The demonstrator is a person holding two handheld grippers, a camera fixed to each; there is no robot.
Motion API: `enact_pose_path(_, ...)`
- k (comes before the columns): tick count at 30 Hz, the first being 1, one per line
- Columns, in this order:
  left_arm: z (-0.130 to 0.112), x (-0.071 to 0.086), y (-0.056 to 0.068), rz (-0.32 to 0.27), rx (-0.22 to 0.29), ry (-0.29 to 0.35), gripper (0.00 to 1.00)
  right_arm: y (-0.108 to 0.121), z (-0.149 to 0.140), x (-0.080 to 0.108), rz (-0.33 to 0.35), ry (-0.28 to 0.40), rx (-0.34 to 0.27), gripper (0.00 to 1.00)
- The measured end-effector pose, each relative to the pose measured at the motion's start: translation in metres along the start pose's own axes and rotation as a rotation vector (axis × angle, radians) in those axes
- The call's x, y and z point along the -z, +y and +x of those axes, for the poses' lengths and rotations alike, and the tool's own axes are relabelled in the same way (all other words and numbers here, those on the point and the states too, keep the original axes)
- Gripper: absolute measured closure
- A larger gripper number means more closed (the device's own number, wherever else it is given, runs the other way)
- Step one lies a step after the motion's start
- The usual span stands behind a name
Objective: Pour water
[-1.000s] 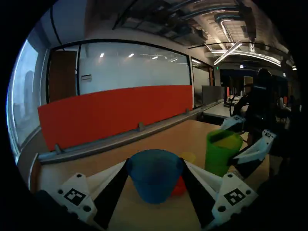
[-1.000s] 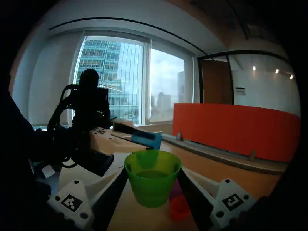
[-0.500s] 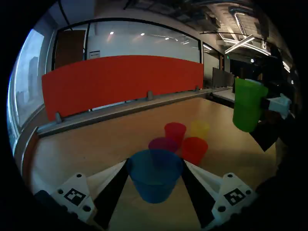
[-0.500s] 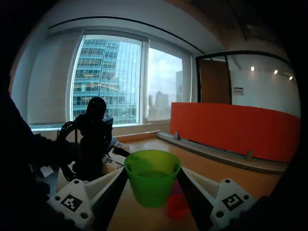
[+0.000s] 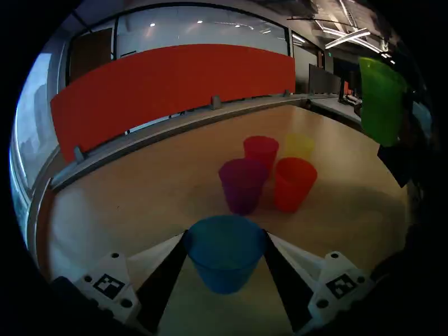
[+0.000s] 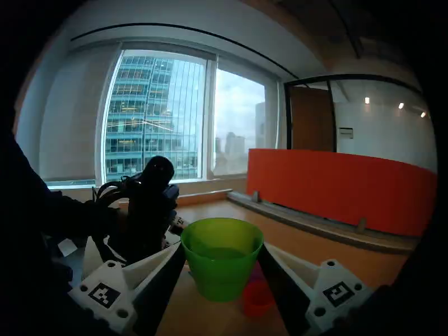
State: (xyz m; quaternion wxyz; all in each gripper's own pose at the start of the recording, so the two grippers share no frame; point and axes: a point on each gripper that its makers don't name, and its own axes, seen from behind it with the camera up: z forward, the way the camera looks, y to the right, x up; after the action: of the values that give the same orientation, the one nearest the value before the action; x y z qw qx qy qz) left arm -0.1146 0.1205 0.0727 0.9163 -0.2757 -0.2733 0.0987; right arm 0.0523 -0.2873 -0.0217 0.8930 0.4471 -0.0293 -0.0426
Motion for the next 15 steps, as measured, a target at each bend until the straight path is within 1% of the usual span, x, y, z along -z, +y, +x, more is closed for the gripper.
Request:
enact_pose_path(3,-0.003,-0.003,-0.002,0.003,-0.001,-0.009,0.11,0.001,0.000,0.000,-0.001,-0.001,0.000,0.11)
enact_pose_path(6,-0.007,-0.005,-0.002,-0.002,0.008,-0.013,0.11,0.001,0.000,0.000,-0.002,-0.002,0.000,0.11)
enact_pose_path(15,-0.012,-0.008,0.001,-0.008,0.027,-0.015,0.11,0.001,0.001,0.001,-0.003,-0.003,0.001,0.11)
